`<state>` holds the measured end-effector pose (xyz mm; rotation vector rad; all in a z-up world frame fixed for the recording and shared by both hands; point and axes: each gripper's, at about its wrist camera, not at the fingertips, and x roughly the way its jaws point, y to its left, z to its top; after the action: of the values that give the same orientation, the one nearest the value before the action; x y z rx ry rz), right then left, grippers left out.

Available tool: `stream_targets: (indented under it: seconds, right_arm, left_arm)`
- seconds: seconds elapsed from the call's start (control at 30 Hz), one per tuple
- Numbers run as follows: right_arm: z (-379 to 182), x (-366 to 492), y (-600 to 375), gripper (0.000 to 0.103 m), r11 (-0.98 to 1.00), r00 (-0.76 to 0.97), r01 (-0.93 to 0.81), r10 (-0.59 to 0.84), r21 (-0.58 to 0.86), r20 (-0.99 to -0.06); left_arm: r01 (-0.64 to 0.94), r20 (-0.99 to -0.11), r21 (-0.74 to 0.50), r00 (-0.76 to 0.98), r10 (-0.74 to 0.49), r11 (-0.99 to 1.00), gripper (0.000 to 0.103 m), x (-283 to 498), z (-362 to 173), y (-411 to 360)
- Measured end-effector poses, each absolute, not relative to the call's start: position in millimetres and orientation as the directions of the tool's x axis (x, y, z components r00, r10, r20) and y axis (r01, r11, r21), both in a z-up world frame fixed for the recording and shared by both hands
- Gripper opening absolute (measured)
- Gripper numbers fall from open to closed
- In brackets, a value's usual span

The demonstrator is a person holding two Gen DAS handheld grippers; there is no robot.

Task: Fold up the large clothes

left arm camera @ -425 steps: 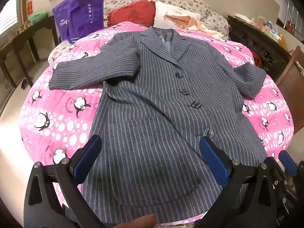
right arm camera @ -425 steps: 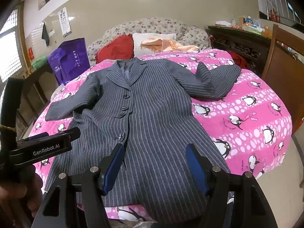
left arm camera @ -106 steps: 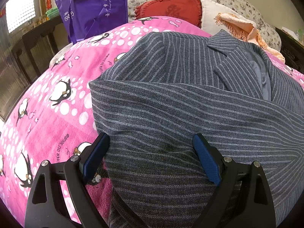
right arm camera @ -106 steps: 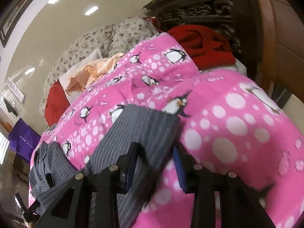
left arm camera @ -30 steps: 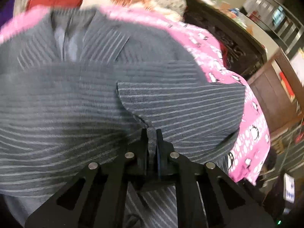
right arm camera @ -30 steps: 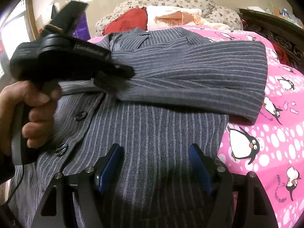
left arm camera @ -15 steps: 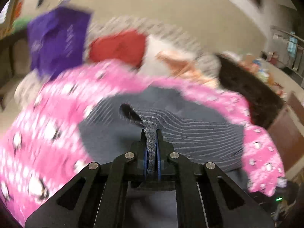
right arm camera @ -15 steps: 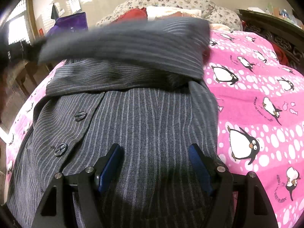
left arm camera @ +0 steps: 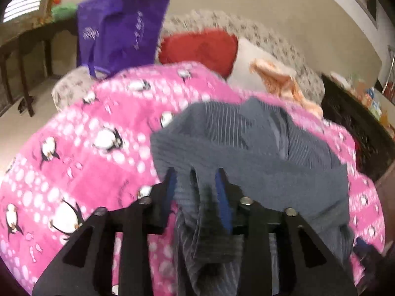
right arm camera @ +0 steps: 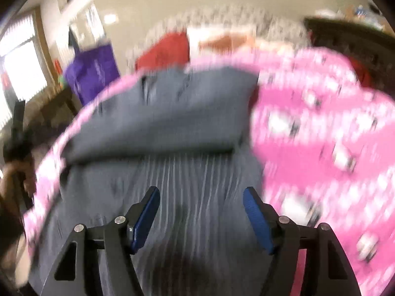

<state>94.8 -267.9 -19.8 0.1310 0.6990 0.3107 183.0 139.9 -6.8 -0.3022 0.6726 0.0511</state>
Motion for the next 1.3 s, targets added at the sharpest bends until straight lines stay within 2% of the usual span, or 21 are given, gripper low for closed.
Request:
stream_targets:
  seconds: [0.07,0.17,0.27,0.33,0.4,0.47,0.53,0.6,0.7,0.8,0.9,0.97,1.0,1.07,1.2,1.3]
  right_arm:
    - [-2.2,119.7,-270.6,0.044,0.95,0.738,-0.231,0.313,0.212,-0.598]
    - [12.2,162.6,-261.8,0.035,0.934,0.718,-0.262,0.357,0.244,-0.598]
    - [2.4,198.4,-240.5,0.034,0.904,0.648,-0.361,0.42,0.23,-0.635]
    - [-21.1,209.4,-239.7,0.032,0.925,0.618,-0.353,0.341,0.138,-0.708]
    - [-48.3,217.3,-258.5,0.029,0.941,0.574,-0.314,0.296,0.128,-0.764]
    - [-55.1,209.7,-278.0,0.03,0.933,0.593,-0.318,0.334,0.168,-0.733]
    - [-58.1,209.7,-286.0,0.038,0.949,0.581,-0.282,0.285,0.14,-0.762]
    - [-49.0,211.6,-295.7,0.038,0.949,0.584,-0.249,0.306,0.193,-0.752]
    - [-11.6,209.0,-284.0,0.037,0.96,0.692,-0.259,0.263,0.11,-0.673]
    - [15.4,224.9,-257.0,0.037,0.925,0.706,-0.332,0.373,0.183,-0.603]
    - [-2.1,251.5,-229.8,0.037,0.929,0.691,-0.355,0.339,0.109,-0.638]
    - [-38.8,278.9,-237.8,0.024,0.957,0.636,-0.28,0.247,0.08,-0.731]
    - [-46.9,284.6,-246.2,0.023,0.957,0.63,-0.271,0.26,0.107,-0.732]
    - [-45.7,286.2,-257.5,0.021,0.956,0.653,-0.244,0.286,0.162,-0.701]
    - [-17.9,267.3,-251.6,0.021,0.959,0.692,-0.249,0.274,0.135,-0.668]
    - [0.5,229.3,-236.0,0.021,0.915,0.693,-0.367,0.39,0.168,-0.606]
  left_arm:
    - [-0.095,-0.613,-0.267,0.785,-0.093,0.959,0.038,190.3,-6.4,129.6]
    - [-0.027,-0.639,-0.234,0.757,-0.133,0.972,0.039,199.2,-19.9,99.2]
    - [-0.027,-0.682,-0.216,0.719,-0.131,0.976,0.038,207.7,-44.3,81.5]
    - [-0.041,-0.7,-0.203,0.705,-0.115,0.978,0.038,208.0,-59.5,78.8]
    - [-0.022,-0.709,-0.194,0.694,-0.125,0.981,0.039,207.3,-73.3,74.7]
    - [-0.008,-0.719,-0.148,0.687,-0.103,0.989,0.04,206.4,-81.6,66.3]
    - [-0.011,-0.725,-0.106,0.685,-0.07,0.994,0.045,207.5,-81.9,60.8]
    - [-0.007,-0.731,-0.081,0.68,-0.055,0.997,0.047,208.8,-83.2,57.3]
    - [-0.012,-0.734,-0.106,0.675,-0.07,0.994,0.047,211.0,-85.6,63.4]
    - [-0.017,-0.735,-0.124,0.673,-0.081,0.992,0.047,212.0,-85.7,64.9]
    - [-0.02,-0.738,-0.112,0.671,-0.07,0.993,0.047,212.0,-85.9,63.9]
    - [-0.017,-0.739,-0.106,0.67,-0.067,0.994,0.048,212.6,-85.6,62.1]
    - [-0.015,-0.74,-0.104,0.669,-0.067,0.994,0.048,213.0,-85.9,61.5]
    - [-0.017,-0.741,-0.102,0.669,-0.065,0.995,0.048,213.3,-86.1,61.9]
    - [-0.023,-0.741,-0.109,0.668,-0.066,0.994,0.048,214.5,-86.4,63.0]
    - [-0.023,-0.742,-0.107,0.668,-0.064,0.994,0.048,214.6,-86.4,62.7]
